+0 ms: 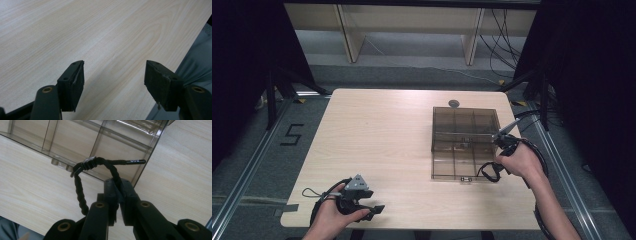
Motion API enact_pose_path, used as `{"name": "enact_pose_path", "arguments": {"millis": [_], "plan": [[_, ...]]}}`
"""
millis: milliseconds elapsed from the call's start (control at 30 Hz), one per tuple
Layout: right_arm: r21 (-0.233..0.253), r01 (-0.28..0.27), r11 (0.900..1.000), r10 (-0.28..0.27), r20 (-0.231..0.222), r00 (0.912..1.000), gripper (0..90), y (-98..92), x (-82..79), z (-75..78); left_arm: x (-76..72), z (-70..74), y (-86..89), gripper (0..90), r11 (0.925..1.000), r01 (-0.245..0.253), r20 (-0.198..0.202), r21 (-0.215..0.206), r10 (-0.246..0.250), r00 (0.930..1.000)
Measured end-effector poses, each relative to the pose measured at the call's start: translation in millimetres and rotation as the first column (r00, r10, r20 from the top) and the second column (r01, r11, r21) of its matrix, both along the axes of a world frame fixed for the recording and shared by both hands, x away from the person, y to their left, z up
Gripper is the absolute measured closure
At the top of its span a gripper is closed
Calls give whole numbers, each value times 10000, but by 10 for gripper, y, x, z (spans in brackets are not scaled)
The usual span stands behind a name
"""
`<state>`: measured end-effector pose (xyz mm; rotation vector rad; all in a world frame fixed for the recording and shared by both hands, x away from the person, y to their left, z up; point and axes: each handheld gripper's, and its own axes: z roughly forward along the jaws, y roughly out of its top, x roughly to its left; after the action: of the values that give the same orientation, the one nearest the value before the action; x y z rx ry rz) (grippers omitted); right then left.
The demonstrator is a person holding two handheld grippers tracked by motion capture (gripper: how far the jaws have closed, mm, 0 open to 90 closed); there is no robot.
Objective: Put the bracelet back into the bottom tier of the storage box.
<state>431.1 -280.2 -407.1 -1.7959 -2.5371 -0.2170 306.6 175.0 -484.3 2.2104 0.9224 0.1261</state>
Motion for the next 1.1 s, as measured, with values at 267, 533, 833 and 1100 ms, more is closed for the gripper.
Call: {"name": "enact_pose_path", "arguments": {"millis": [267, 533, 833, 1100], "plan": [[-45, 52, 10000, -52, 57, 10000, 850, -5, 75, -6, 9, -2, 7, 324, 9998, 70, 0, 171, -70, 10000], [-167, 41, 9999, -42, -43, 10000, 851, -12, 139, -22, 0, -11, -11, 324, 10000, -17, -92, 35, 17, 10000], [-201, 219, 9996, -224, -279, 9994, 851, -46, 183, -104, 10, -12, -7, 324, 9998, 47, -42, 178, -46, 10000], [-285, 265, 9992, -284, -683, 9973, 851, -57, 200, -144, 7, -15, -11, 324, 9999, 65, -175, 135, -62, 9998]]}}
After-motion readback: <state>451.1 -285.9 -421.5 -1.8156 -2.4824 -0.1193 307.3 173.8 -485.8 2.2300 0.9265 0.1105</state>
